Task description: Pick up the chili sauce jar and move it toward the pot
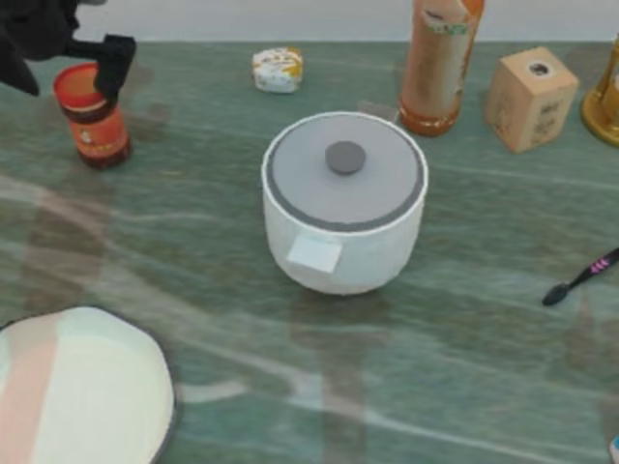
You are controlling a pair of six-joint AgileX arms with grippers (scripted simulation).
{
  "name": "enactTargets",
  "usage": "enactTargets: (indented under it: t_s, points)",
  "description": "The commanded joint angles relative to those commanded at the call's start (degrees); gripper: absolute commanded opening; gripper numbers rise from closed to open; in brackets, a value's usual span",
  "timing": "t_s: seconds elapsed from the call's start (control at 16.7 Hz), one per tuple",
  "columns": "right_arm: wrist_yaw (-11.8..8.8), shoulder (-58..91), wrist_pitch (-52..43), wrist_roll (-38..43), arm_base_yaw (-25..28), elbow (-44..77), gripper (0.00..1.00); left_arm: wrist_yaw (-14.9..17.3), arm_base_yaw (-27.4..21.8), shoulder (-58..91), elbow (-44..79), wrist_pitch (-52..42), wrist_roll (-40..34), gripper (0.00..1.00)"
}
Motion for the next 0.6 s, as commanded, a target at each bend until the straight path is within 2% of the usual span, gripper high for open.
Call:
enactTargets:
  t_s: [0.24, 0.54, 0.6]
  points:
    - [0.0, 0.0, 0.0, 0.0, 0.0, 0.0, 1.00, 0.0, -0.2, 0.1, -6.5, 6.6, -0.2, 1.00]
    - [0.0, 0.0, 0.0, 0.0, 0.0, 0.0, 1.00, 0.0, -0.2, 0.1, -7.2, 7.3, -0.2, 1.00]
    - [0.0, 0.0, 0.0, 0.0, 0.0, 0.0, 1.00, 0.0, -0.2, 0.1, -7.2, 7.3, -0.2, 0.92]
